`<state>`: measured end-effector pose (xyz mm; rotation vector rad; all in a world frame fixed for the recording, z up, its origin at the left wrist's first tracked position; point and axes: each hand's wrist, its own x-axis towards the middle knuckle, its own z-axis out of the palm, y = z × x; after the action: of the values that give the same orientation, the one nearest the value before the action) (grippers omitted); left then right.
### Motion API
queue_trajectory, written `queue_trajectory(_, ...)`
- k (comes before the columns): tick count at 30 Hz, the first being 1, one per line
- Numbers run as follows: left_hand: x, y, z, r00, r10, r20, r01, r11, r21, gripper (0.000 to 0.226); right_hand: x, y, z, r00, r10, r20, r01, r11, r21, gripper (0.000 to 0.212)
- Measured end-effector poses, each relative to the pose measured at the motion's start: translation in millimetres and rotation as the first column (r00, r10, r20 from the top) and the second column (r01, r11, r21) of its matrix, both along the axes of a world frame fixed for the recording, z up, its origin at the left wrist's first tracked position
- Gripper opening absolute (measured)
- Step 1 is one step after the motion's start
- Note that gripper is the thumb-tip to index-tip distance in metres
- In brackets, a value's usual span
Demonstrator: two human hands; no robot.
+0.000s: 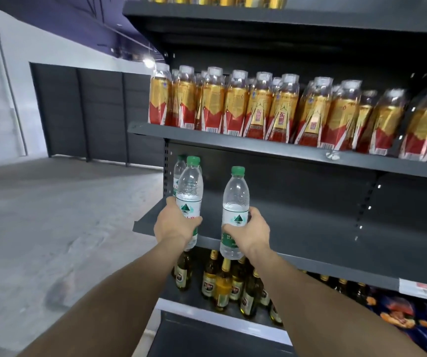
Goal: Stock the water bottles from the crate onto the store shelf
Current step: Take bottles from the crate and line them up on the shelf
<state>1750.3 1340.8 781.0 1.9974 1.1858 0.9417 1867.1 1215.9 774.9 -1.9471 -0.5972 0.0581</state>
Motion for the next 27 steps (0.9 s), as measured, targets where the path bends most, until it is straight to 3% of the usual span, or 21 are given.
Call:
queue_trajectory(13, 31, 35, -14, 1.000, 0.026, 0.011, -0.026, 1.000, 0.006, 0.059, 42, 50, -17, 0.998, -0.027, -0.059, 0.029, 0.999, 0.034, 0.058)
queue_trajectory(27, 127, 153, -53, 0.990, -0.122, 0.073, 0.125, 0.991, -0.042, 0.054, 117, 165, -53, 0.982, -0.173, -0.077, 0.173, 0.985, -0.007, 0.053)
